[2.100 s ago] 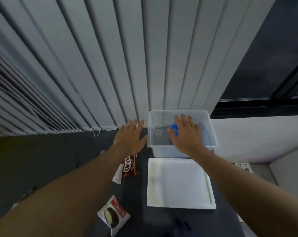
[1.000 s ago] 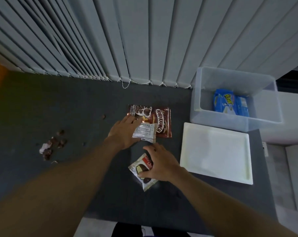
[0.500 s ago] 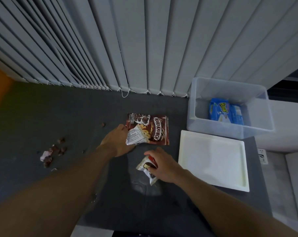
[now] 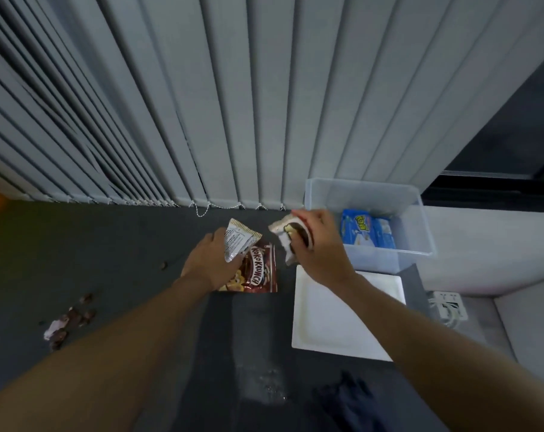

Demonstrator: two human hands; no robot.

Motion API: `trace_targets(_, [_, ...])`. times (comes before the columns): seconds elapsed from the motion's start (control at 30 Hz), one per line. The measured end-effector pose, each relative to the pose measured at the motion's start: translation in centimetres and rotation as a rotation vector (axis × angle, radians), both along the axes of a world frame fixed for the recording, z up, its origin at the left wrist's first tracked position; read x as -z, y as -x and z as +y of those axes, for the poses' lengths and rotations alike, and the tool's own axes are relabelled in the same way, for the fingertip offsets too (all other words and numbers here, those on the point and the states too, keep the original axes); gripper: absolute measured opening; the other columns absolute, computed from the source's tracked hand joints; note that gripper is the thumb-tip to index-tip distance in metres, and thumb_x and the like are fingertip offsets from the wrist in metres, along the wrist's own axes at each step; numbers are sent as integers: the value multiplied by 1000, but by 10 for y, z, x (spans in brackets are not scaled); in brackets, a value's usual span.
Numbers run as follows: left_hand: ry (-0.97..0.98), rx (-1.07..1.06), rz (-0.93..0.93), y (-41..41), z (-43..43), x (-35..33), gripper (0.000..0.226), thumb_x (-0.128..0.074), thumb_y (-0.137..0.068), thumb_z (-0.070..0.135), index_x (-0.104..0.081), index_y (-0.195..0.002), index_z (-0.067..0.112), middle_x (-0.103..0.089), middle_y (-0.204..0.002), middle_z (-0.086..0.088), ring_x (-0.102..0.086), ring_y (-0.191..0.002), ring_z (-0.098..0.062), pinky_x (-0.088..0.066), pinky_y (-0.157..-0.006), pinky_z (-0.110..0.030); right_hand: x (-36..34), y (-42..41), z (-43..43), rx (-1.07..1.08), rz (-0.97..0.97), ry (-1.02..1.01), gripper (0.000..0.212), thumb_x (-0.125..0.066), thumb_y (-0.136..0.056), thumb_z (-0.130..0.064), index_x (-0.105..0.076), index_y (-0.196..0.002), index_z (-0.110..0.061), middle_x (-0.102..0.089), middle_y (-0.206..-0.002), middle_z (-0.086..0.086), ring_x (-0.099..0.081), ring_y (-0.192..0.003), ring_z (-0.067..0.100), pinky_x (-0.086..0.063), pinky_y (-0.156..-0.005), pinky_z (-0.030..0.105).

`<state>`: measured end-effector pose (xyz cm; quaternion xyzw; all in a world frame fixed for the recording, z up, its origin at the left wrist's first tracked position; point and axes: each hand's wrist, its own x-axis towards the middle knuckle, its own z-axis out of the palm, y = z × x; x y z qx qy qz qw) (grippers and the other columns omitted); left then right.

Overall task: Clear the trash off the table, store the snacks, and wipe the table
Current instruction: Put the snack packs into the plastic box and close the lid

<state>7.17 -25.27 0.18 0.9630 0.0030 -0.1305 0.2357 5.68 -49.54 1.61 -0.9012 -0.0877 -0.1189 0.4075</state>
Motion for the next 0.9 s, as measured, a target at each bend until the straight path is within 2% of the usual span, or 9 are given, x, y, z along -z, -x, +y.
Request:
trace_targets(0.13, [14,6,-16,-10,-22,-10,61,-60,-89,52,-39,-137,21,-53,-132,-8,-55,-119,-32,-48,-99,-49,-12,-27,-40,249,-54,-63,30,-64,-93,-15,-60,-123,-14,-46,-117,3,-49,-91,7,-32,-86,-1])
trace_targets(0.27, [14,-23,-13,-17,-36,-11,66,-59,-91,50,-36,-143,17,-49,-137,-9,-55,-121,-32,-47,-100,-48,2,-58,-78,416,147,-26,24,-65,-93,-16,-62,-117,-17,-47,-112,3,-51,-90,15,-39,-88,18])
trace_targets(0.33, [30,-36,0,-18,-38,-8,68,-60,-92,48,-35,-145,16,-49,-138,-9,-54,-123,-32,-46,-102,-47,16,-74,-89,442,265,-6,22,-68,-90,-18,-65,-112,-18,-59,-107,8,-61,-90,24,-49,-90,30])
trace_targets(0.4, [47,-43,14,-19,-37,-5,69,-61,-90,49,-35,-145,17,-49,-138,-8,-54,-123,-30,-46,-102,-47,28,-84,-94,429,371,101,22,-69,-87,-18,-69,-109,-13,-68,-106,15,-64,-98,32,-49,-87,33])
trace_targets(0.5, [56,-46,35,-19,-32,0,69,-61,-90,52,-36,-145,20,-49,-139,-5,-53,-124,-27,-46,-103,-48,40,-94,-92,359,537,256,26,-67,-87,-18,-69,-112,-12,-69,-113,13,-61,-109,32,-45,-85,32])
trace_targets(0.6, [66,-60,40,-19,-27,1,66,-62,-90,50,-37,-145,22,-49,-139,-4,-53,-123,-24,-46,-103,-45,44,-101,-86,338,624,190,28,-62,-92,-16,-65,-120,-13,-66,-117,11,-59,-108,27,-39,-76,27])
trace_targets(0.73, [62,-96,30,-20,-21,0,65,-62,-90,49,-38,-144,21,-50,-137,-4,-53,-122,-25,-44,-102,-42,47,-107,-79,256,641,114,39,-49,-101,-17,-49,-140,-14,-59,-131,14,-55,-117,31,-42,-87,33])
trace_targets(0.83, [53,-100,26,-22,-22,-1,66,-63,-91,48,-38,-144,20,-50,-138,-5,-53,-122,-25,-44,-102,-42,48,-104,-79,193,713,139,49,-51,-99,-13,-41,-146,-19,-58,-132,12,-55,-116,32,-41,-82,31])
trace_targets(0.9, [51,-92,28,-25,-26,-3,67,-62,-91,49,-37,-146,20,-49,-140,-4,-52,-124,-24,-44,-103,-42,45,-101,-81,216,704,103,51,-50,-98,-12,-40,-147,-19,-57,-133,11,-54,-118,31,-41,-85,32])
